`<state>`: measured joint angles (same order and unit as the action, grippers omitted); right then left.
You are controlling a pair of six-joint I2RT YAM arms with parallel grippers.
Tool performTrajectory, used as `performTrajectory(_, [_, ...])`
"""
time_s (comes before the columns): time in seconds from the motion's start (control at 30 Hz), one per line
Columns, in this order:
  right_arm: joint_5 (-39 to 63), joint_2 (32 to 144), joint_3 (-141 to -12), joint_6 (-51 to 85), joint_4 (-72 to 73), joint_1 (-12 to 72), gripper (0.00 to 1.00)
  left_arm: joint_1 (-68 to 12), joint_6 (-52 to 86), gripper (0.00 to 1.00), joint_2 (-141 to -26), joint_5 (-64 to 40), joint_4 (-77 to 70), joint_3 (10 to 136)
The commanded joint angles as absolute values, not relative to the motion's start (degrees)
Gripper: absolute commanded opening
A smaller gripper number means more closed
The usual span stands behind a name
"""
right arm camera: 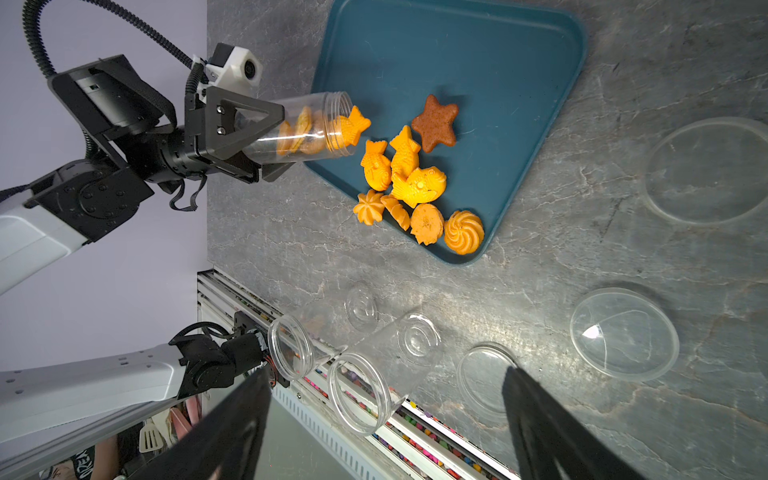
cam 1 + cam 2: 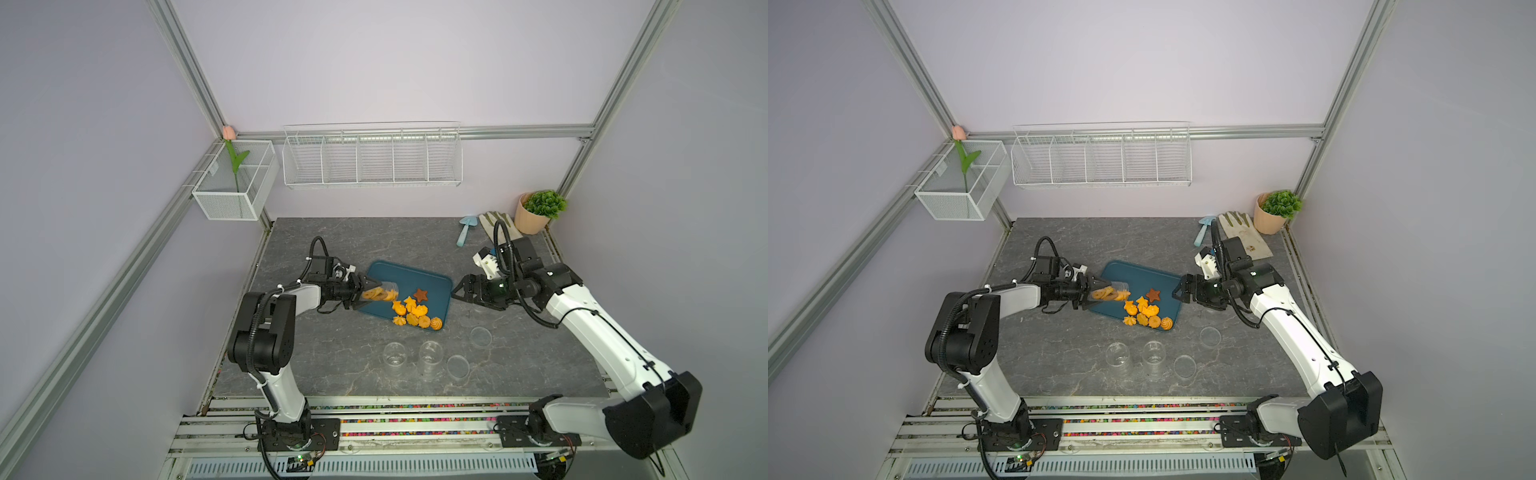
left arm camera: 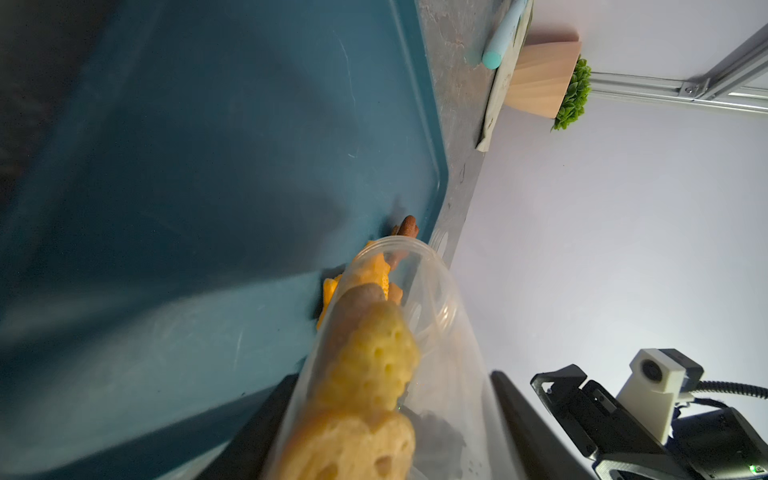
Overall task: Pour the cookies out of the jar
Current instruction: Pour the cookies in the jar onto the tray.
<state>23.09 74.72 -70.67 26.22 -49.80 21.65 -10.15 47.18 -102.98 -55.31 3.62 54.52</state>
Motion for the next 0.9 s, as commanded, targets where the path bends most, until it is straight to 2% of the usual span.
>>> performTrajectory(0.0, [22.3, 73.29, -69.39, 27.32, -49.07, 22.1, 0.89, -10.02, 43.16, 0.65, -100.62, -54.72, 7.61, 56.54])
performTrajectory(0.17, [22.28, 73.21, -69.35, 27.77, -48.78, 22.5, 0.89, -10.02, 45.58, 0.65, -101.82, -57.91, 3.96, 55.33])
performTrajectory(0.8, [21.62, 72.64, -69.26, 28.3, -48.82, 23.23, 0.89, -9.85, 45.7, 0.65, -100.02, -58.24, 3.37, 54.42])
performTrajectory(0.87, [21.62, 72.52, -69.08, 28.34, -48.78, 23.43, 0.89, -9.43, 53.07, 0.65, -100.37, -60.22, -7.73, 51.16])
